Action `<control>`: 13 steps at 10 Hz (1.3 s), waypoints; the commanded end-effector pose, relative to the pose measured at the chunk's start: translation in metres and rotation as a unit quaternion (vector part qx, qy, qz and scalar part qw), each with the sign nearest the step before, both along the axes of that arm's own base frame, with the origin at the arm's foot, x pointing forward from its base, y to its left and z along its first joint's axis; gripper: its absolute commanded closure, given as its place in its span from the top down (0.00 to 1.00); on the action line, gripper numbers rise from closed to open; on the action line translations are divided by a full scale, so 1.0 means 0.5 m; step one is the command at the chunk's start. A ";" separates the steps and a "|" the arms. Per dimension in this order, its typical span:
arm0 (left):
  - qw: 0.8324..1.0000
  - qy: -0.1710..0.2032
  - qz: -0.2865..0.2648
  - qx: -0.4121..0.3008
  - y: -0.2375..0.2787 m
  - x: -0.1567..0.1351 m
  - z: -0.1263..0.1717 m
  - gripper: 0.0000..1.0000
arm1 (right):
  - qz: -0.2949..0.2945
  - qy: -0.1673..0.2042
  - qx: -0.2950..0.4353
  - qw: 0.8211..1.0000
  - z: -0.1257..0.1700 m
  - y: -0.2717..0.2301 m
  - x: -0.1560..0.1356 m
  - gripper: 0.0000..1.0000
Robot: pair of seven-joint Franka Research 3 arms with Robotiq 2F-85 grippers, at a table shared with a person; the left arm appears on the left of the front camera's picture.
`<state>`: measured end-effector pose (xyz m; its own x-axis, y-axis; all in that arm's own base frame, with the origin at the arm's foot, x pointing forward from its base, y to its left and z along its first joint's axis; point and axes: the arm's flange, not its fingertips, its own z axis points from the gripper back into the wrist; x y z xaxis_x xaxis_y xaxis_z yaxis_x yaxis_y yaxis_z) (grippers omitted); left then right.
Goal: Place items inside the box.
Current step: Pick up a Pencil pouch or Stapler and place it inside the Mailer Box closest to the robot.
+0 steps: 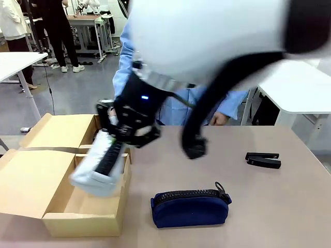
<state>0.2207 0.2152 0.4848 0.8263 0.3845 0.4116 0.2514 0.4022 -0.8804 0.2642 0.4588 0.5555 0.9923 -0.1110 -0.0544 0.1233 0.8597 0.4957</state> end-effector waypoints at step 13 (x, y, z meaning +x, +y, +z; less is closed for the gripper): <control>1.000 -0.016 -0.001 -0.007 0.000 0.001 0.003 1.00 | 0.035 -0.006 -0.143 0.989 -0.237 0.314 0.154 0.10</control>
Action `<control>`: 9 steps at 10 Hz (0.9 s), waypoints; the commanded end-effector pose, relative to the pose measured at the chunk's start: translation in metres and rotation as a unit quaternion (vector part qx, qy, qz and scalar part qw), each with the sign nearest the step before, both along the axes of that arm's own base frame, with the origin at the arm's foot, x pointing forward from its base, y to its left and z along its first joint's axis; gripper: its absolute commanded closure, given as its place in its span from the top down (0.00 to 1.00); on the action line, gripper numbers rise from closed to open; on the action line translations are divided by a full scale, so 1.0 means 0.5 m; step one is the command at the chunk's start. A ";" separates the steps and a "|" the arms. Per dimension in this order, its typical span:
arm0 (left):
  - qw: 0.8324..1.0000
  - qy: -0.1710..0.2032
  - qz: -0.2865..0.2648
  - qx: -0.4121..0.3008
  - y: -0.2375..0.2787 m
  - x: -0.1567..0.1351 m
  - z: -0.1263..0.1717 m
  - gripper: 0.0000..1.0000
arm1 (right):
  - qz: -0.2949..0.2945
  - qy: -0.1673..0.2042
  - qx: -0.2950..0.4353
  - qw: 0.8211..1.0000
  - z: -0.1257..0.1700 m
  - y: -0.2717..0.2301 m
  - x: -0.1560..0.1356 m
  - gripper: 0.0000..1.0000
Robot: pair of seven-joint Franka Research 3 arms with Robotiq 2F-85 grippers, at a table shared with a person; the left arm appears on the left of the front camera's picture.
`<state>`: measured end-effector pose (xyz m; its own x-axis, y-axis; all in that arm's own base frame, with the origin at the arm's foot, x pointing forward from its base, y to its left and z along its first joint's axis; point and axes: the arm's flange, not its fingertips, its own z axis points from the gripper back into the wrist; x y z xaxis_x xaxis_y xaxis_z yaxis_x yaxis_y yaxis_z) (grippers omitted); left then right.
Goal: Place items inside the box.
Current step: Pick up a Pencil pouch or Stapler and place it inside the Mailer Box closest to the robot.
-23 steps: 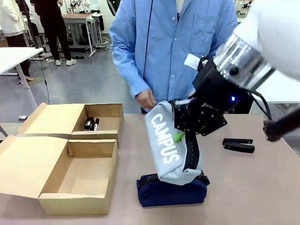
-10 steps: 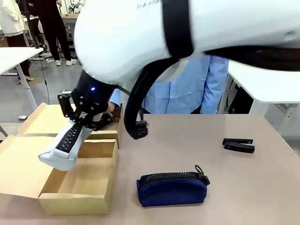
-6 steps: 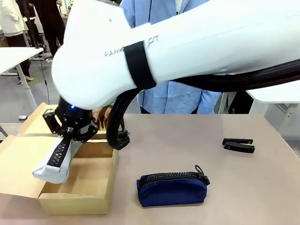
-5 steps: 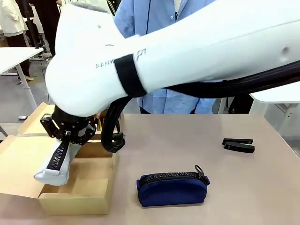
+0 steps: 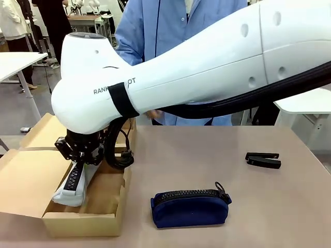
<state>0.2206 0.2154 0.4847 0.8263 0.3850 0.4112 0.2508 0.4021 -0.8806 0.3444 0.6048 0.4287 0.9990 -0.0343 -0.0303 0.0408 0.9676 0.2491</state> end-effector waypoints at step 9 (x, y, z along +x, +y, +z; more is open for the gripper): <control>1.000 -0.016 -0.001 -0.007 0.000 0.001 0.003 1.00 | 0.003 0.012 -0.043 0.999 -0.059 0.038 -0.008 0.10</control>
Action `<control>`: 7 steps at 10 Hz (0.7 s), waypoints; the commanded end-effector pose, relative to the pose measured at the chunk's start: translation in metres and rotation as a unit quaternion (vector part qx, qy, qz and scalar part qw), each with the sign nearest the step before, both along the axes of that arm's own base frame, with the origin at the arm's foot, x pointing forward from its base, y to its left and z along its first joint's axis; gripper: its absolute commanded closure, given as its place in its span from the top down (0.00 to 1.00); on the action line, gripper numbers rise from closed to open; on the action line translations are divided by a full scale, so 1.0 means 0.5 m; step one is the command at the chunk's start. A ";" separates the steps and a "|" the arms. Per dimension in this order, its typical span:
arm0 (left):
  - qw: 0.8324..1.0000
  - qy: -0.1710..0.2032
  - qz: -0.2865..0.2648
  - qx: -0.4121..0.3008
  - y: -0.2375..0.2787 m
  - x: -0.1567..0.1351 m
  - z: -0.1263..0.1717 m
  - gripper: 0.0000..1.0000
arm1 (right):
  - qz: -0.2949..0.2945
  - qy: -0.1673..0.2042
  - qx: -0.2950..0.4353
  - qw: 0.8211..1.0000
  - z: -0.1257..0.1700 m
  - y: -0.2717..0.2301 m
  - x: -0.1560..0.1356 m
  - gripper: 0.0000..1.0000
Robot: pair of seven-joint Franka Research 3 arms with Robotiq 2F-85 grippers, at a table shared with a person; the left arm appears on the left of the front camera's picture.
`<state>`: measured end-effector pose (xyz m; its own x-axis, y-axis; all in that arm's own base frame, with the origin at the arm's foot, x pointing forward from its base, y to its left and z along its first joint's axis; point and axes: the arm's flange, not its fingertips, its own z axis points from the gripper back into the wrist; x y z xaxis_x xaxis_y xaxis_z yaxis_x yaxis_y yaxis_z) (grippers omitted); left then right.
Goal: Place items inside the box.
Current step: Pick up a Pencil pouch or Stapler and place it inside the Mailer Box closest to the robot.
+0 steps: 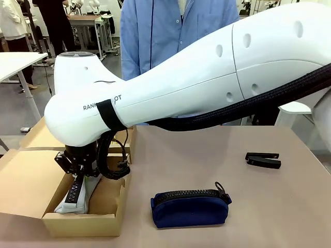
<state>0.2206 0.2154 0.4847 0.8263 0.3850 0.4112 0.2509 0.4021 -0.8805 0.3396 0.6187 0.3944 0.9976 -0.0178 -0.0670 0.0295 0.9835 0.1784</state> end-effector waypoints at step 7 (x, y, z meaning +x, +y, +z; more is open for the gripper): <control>1.000 -0.016 -0.001 -0.007 0.000 0.001 0.003 1.00 | 0.001 -0.002 0.014 1.000 0.020 0.003 0.005 1.00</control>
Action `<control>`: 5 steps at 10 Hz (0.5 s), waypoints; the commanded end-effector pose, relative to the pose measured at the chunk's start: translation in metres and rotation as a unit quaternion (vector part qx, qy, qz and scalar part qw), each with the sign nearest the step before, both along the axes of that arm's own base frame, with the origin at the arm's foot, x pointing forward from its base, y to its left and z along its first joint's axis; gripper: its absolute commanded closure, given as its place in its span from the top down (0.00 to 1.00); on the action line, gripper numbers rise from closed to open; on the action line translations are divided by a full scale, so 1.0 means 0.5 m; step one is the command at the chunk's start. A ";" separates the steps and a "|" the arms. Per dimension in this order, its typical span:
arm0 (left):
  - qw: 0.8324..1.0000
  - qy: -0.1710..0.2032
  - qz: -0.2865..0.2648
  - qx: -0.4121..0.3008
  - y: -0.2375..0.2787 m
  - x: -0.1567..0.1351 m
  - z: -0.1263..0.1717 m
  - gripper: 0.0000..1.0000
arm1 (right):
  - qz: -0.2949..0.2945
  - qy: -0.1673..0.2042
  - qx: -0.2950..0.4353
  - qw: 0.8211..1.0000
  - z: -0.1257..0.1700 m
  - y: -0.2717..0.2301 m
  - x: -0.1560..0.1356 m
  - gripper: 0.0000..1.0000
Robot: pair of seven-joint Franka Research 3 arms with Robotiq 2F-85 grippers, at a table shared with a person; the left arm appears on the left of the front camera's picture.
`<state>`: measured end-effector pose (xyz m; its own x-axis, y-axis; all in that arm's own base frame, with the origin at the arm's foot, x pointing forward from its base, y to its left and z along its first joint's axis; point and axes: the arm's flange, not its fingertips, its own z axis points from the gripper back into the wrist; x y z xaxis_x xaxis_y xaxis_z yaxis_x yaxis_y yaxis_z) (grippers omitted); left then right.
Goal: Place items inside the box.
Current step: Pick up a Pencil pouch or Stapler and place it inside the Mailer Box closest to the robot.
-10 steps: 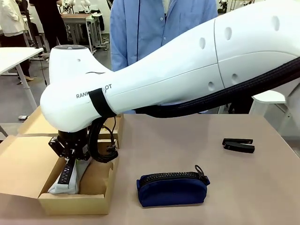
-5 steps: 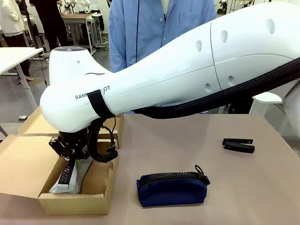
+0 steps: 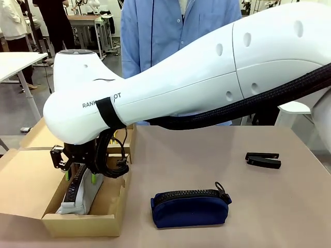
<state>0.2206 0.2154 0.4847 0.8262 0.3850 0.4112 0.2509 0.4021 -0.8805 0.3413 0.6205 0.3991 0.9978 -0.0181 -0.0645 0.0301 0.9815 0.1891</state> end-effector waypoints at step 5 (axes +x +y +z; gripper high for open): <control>1.000 -0.016 -0.001 -0.007 0.000 0.001 0.003 1.00 | 0.029 0.022 0.041 0.999 0.097 -0.092 -0.011 1.00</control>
